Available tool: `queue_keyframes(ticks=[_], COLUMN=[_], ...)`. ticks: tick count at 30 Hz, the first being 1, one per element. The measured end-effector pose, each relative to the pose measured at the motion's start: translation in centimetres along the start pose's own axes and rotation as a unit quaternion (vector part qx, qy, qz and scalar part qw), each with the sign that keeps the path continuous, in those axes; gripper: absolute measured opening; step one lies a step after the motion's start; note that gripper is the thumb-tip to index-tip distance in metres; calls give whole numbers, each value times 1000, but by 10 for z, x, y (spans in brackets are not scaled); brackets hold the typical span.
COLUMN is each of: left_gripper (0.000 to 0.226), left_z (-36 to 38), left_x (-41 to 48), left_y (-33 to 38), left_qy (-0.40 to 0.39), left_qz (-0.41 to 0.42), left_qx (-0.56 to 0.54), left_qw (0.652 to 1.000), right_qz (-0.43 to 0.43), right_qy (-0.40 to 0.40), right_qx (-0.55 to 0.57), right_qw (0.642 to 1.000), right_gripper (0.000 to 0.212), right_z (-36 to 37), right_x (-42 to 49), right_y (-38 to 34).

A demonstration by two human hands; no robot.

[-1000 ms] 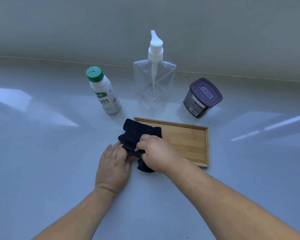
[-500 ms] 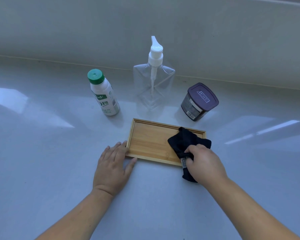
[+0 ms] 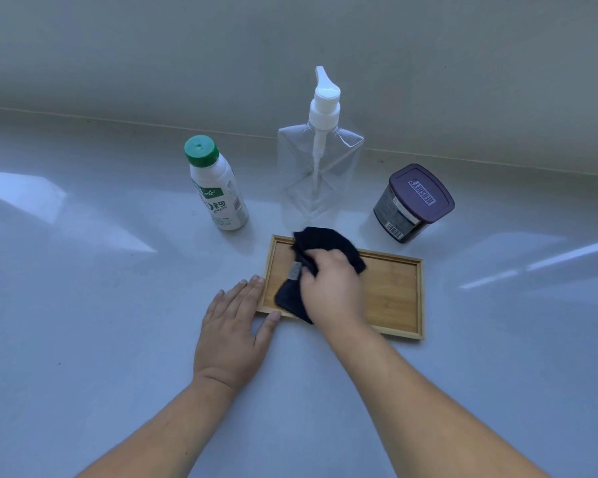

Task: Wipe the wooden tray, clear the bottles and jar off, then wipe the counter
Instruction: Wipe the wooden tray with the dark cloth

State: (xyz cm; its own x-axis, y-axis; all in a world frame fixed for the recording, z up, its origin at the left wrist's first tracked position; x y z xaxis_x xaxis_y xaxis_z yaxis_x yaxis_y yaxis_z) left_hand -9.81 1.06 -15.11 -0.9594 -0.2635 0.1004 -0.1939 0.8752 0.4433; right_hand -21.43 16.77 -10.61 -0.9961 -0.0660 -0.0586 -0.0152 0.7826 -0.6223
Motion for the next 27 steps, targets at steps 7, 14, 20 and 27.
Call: queue_keyframes(ticks=[7,14,20,27], left_gripper=[62,65,65,65], left_z=[2,1,2,2], left_x=[-1,0,0,1], left_y=[-5,-2,-1,0], left_qy=[-6,0,11,5], left_qz=[-10,10,9,9], left_qx=[2,5,4,11], left_qw=[1000,1000,1000,1000], right_qz=[-109,-120,-44,-48], right_qy=[-140,-170,-74,-60], right_qx=[-9,-51,-102,-87], right_qw=[984,977,991,993], right_gripper=[29,34,27,26], right_z=[35,-11,-64,-71], right_x=[-27,-40,-43,-50], right_y=[-30,28,91,81])
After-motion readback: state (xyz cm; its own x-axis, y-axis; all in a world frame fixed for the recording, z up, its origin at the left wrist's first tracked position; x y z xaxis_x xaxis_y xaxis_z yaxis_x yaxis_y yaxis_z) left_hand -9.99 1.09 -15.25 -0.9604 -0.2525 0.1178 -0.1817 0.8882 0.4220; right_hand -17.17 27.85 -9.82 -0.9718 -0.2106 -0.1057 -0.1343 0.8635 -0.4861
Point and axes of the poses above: each hand's wrist, its own x-axis towards the middle knuckle, its own z-axis out of the palm, y = z × x, the point moved 7 cm from there along x, towards the middle knuckle, and after that the axes turned 7 degrees about y, right-handed, at the moved point
